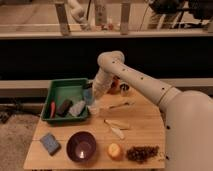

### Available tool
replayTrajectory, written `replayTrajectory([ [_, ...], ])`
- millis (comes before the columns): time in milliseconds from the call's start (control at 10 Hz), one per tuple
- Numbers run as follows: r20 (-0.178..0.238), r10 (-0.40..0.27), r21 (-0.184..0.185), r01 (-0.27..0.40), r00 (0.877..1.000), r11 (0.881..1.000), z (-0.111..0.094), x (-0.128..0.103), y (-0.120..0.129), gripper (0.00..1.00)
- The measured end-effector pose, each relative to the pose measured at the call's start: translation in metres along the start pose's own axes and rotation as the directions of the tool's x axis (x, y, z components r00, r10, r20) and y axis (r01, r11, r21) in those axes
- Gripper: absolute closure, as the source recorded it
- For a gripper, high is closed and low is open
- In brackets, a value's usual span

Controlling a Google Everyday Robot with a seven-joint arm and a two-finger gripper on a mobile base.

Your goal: Stack cups on top of each other

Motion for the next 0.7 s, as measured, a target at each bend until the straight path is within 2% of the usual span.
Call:
replayTrajectory([
  [300,0.001,-0.007,-0.014,0.007,1.000,1.000,-0.0017,-0.0004,0.0086,1.00],
  [400,0.006,-0.017,-0.022,0.017,1.000,1.000,-0.0014,-0.0006,0.0105,0.97],
  [600,0.013,-0.036,-0.036,0.037,0.999,0.999,0.0007,-0.0009,0.0096,0.82],
  [700,0.016,-0.046,-0.043,0.047,0.999,0.998,0.0012,-0.0008,0.0101,0.70],
])
